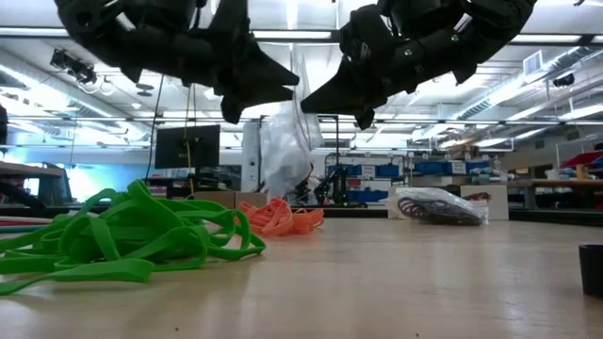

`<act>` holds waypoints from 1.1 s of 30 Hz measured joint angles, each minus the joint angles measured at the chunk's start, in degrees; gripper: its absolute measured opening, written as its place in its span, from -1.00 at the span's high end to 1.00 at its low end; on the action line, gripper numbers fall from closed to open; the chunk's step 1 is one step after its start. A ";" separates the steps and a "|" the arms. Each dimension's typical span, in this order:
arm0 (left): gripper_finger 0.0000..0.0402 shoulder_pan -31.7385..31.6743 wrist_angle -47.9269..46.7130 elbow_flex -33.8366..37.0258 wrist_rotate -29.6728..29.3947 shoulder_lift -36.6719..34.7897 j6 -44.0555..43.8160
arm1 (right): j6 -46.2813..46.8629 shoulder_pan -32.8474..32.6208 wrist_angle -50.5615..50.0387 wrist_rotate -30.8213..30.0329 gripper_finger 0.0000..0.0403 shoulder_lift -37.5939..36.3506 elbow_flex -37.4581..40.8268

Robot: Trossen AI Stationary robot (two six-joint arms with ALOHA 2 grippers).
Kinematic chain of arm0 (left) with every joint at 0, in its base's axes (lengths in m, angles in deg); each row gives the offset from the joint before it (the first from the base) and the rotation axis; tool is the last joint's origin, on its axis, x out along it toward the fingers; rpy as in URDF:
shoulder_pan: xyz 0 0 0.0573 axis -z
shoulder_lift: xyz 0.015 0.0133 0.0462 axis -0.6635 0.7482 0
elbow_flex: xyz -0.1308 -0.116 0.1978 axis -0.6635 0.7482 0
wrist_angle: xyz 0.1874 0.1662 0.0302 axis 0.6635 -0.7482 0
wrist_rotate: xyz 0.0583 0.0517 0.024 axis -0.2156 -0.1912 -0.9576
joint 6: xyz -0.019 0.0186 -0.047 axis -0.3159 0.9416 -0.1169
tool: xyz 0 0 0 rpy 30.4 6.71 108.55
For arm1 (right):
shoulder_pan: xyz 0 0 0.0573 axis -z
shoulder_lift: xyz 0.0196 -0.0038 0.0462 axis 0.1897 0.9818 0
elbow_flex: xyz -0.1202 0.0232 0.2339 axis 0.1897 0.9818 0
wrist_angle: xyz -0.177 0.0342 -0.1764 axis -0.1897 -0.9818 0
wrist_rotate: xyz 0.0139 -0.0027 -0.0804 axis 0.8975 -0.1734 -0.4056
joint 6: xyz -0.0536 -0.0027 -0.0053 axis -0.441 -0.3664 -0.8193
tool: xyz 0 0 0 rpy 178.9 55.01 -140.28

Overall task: Sort rubber bands
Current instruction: Open the transparent zip bag

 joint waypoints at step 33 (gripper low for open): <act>0.99 0.76 -11.39 -7.24 9.30 0.02 16.15 | -0.11 0.55 -12.72 -1.39 0.64 -9.84 0.00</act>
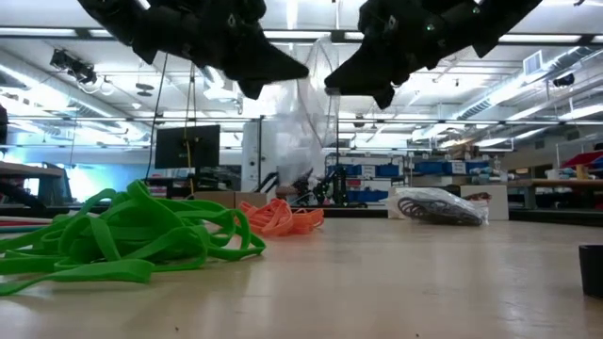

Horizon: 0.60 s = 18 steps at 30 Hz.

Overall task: Sort rubber bands
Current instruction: Open the transparent zip bag

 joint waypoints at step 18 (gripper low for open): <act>1.00 0.85 10.90 0.02 -8.69 0.00 3.46 | 8.25 -2.05 8.77 -4.86 0.56 1.09 5.64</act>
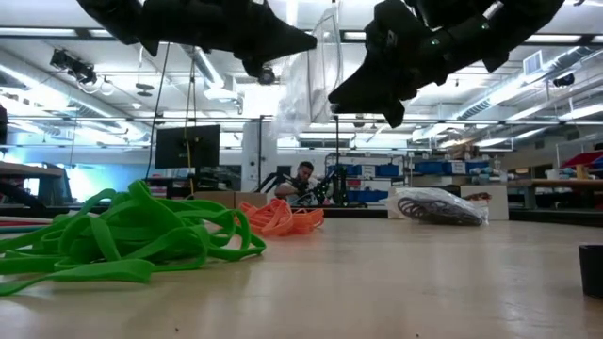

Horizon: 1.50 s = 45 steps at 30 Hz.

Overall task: Sort rubber bands
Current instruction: Open the transparent zip bag

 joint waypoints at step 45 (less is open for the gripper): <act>1.00 2.35 34.25 5.53 -2.16 6.05 2.31 | 2.30 -0.24 45.55 -6.64 0.60 9.97 9.04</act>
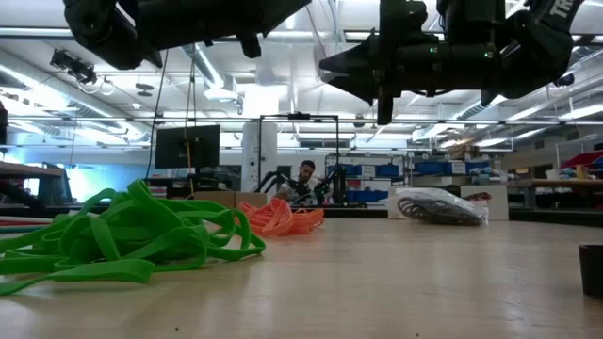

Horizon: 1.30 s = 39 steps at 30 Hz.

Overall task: Sort rubber bands
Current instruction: Open the transparent zip bag

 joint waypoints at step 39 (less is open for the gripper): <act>1.00 0.57 -0.19 -3.20 -3.66 20.04 -43.78 | -1.21 9.74 -79.70 12.56 1.00 -17.41 -18.56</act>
